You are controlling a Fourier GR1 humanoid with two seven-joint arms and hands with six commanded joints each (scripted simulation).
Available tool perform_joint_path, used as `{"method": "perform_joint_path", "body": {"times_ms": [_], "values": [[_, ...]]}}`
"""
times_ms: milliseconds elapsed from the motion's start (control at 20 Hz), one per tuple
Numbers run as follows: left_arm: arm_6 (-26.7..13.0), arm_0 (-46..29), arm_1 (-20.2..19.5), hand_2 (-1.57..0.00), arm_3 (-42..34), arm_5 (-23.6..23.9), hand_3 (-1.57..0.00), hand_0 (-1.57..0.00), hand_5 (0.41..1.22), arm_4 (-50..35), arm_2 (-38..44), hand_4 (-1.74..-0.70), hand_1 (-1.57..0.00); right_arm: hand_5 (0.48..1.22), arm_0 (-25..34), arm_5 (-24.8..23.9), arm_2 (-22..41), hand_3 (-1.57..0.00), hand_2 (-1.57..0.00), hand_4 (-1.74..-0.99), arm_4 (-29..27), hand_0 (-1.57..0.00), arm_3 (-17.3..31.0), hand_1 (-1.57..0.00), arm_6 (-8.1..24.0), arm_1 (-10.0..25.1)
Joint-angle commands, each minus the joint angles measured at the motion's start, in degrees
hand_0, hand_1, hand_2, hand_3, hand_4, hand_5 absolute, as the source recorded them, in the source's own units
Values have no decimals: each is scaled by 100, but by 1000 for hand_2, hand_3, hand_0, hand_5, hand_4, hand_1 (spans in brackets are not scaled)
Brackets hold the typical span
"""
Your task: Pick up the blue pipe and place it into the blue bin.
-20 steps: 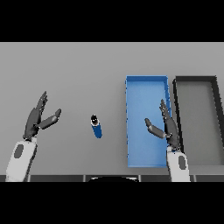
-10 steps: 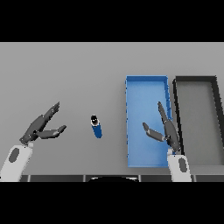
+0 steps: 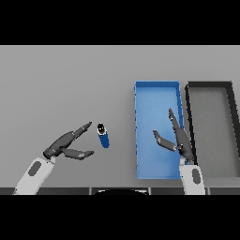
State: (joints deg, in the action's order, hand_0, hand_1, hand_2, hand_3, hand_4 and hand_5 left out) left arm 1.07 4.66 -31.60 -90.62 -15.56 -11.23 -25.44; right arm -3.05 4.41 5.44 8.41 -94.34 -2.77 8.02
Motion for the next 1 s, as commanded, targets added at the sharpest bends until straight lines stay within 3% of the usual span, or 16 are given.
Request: {"method": "perform_joint_path", "body": {"times_ms": [0,150,450,650,800,900,950], "values": [[32,43,119,1,41,51,1,1,483,101,-75,-1203,1,654,-62,28,-10,1,1,-1299,-33,1,-21,1,-77,10],[333,80,447,1,231,243,1,1,491,440,-247,-1216,1,652,-100,29,7,1,1,-1300,-28,1,-94,1,11,8],[447,450,1154,1,779,467,1,1,502,636,-380,-1220,1,655,-95,30,-15,1,1,-1320,-54,1,-83,1,57,-8],[590,732,1477,1,1312,667,1,1,490,1020,-497,-1162,1,665,-139,31,-41,1,1,-1326,-48,1,-52,1,142,19],[570,894,1715,1,1533,541,1,1,512,830,-454,-1190,1,664,-233,15,-44,1,1,-1319,-18,1,-132,1,23,52],[670,881,1834,-79,1610,456,-69,1,566,653,-397,-1240,1,664,-232,46,-35,1,1,-1322,-59,1,-182,1,39,44],[710,900,1910,-208,1644,471,-197,-3,607,641,-401,-1275,-89,664,-212,51,-46,1,1,-1320,-77,1,-224,1,107,63]]}}
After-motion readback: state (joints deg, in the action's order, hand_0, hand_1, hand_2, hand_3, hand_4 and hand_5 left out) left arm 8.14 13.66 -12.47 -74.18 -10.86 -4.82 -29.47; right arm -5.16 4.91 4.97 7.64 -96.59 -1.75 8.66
